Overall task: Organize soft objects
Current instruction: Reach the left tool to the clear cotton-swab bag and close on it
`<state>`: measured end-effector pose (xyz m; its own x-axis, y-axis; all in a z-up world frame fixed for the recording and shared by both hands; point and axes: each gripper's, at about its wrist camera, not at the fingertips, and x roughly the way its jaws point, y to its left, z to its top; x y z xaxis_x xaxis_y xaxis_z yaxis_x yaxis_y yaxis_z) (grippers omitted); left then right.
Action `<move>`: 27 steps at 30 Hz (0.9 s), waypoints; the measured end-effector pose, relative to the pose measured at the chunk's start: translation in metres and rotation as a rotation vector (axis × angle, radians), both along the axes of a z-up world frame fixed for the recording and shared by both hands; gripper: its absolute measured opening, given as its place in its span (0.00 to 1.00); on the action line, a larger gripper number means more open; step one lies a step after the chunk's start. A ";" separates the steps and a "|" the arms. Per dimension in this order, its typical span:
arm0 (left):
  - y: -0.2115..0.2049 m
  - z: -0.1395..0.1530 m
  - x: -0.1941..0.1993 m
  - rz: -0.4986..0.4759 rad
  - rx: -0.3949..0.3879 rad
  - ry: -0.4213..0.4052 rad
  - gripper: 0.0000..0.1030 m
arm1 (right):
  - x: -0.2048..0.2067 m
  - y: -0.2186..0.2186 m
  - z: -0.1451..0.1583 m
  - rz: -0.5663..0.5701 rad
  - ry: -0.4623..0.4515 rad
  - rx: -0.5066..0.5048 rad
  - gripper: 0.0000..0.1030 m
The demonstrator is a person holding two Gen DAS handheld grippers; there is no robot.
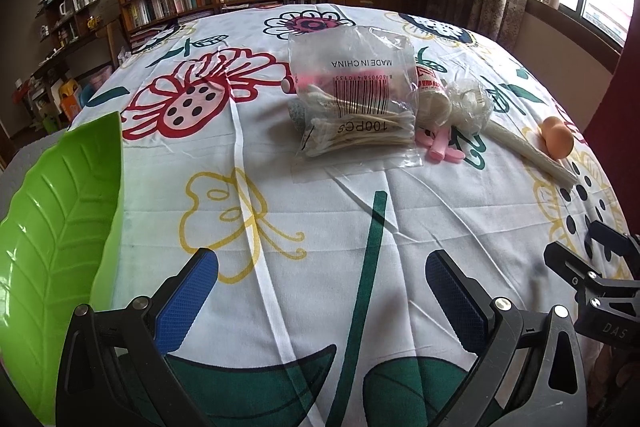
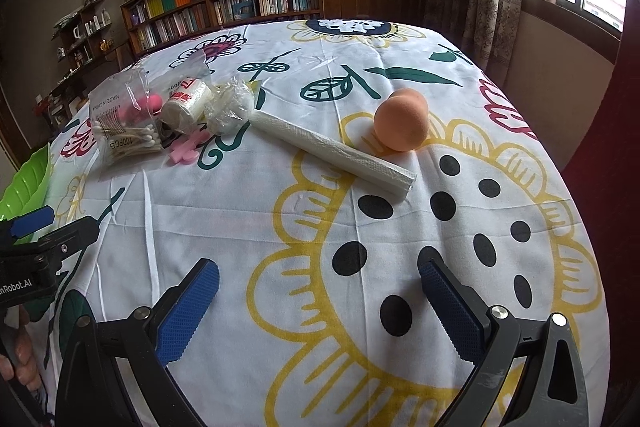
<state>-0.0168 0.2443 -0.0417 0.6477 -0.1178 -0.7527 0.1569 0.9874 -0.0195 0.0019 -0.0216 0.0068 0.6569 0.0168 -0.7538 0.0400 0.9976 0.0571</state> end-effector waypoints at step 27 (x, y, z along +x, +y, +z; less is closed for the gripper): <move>-0.026 0.002 0.091 0.033 -0.082 -0.032 0.99 | 0.004 -0.022 0.012 -0.019 -0.103 0.090 1.00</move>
<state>0.0747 0.2180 -0.0395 0.6762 -0.1565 -0.7199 0.1264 0.9873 -0.0959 0.0055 -0.0432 0.0191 0.7314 0.0681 -0.6786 0.0484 0.9873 0.1512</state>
